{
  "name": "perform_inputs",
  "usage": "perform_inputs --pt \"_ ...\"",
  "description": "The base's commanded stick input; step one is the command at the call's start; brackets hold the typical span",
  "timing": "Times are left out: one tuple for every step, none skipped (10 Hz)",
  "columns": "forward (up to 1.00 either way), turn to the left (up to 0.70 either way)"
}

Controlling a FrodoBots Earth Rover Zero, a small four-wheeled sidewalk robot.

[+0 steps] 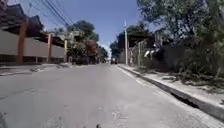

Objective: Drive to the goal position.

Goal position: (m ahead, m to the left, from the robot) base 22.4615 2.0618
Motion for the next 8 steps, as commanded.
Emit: perform_inputs --pt "1.0 0.0" --pt "1.0 0.0" --pt "1.0 0.0" --pt "1.0 0.0" --pt "1.0 0.0" --pt "1.0 0.0" --pt "1.0 0.0" --pt "1.0 0.0"
